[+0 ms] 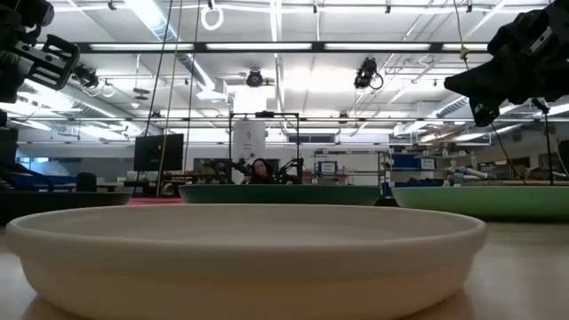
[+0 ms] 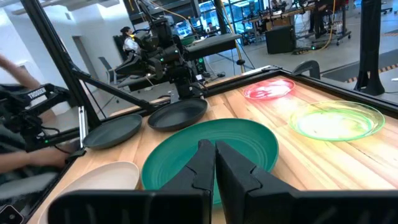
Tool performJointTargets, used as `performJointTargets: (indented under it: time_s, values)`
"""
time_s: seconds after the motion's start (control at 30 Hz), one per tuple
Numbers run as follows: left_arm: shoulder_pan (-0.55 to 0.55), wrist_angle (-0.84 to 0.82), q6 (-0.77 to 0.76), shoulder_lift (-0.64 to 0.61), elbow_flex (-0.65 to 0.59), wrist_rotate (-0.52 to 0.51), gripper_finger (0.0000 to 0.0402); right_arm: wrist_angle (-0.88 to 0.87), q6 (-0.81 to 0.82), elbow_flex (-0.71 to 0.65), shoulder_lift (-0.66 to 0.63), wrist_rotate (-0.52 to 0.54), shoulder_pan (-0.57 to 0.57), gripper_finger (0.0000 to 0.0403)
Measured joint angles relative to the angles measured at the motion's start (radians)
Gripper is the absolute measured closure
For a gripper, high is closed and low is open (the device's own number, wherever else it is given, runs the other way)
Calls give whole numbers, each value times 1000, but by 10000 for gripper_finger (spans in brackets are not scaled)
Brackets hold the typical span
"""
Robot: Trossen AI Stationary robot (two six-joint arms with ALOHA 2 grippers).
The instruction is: Stack plastic plates
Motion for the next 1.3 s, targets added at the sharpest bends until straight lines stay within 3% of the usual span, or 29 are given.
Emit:
performJointTargets:
  time_s: [1.17,1.3]
  values:
    - [0,0,1,0,0,0,363,0,-25,0,0,1,0,378]
    - [0,0,0,0,0,0,363,12,-77,0,0,86,0,378]
